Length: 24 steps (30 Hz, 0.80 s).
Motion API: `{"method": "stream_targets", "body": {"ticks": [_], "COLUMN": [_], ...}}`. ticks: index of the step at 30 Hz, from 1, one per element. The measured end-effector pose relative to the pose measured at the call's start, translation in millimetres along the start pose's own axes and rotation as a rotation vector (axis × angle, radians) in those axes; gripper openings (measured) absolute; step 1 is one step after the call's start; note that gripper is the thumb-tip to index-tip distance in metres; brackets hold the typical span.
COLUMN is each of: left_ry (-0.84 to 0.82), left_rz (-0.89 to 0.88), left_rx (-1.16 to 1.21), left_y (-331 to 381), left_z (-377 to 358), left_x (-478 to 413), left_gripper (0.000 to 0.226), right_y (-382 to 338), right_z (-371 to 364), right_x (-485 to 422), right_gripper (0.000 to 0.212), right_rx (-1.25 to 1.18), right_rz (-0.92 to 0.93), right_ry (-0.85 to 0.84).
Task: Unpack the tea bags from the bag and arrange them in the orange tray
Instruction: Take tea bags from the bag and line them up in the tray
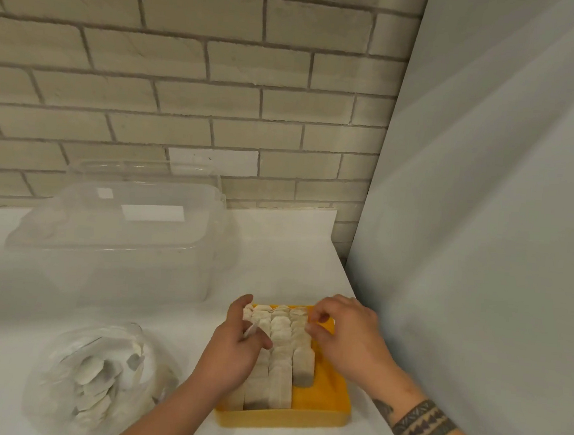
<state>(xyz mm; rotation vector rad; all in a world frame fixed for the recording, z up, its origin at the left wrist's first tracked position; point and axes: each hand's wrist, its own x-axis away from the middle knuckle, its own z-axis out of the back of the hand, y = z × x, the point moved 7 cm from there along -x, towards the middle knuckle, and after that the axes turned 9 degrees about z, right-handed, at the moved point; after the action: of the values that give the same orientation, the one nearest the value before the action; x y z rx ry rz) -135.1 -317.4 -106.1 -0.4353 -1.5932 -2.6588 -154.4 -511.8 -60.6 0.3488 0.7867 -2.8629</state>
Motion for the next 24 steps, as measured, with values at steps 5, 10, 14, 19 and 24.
{"method": "stream_targets", "body": {"ticks": [5,10,14,19,24], "left_ry": [-0.274,-0.404,-0.303,-0.203,-0.169], "left_rz": [0.050,0.027,-0.017,-0.088,-0.117], "left_rx": [0.217,0.316,0.314,0.175,0.148], "left_y": [28.1,29.0,24.1,22.5,21.6], "left_z": [-22.3,-26.5,-20.7,-15.5,-18.3], "left_x": [16.1,16.8,15.2,14.6,9.3], "left_gripper": [0.078,0.093,0.047,0.006,0.006], "right_y": [-37.2,-34.2,-24.9,-27.1,-29.4], "right_z": [0.8,-4.4,5.1,12.2,5.6], "right_x": [-3.9,-2.8,-5.1,-9.2,-6.8], "right_gripper": [0.028,0.012,0.012,0.010,0.011], "right_rx": [-0.149,-0.220,-0.190,-0.167,-0.168], "right_rz": [0.168,0.120,0.071,0.081,0.068], "right_ry": [-0.188,-0.214,-0.182,-0.177,-0.216]}}
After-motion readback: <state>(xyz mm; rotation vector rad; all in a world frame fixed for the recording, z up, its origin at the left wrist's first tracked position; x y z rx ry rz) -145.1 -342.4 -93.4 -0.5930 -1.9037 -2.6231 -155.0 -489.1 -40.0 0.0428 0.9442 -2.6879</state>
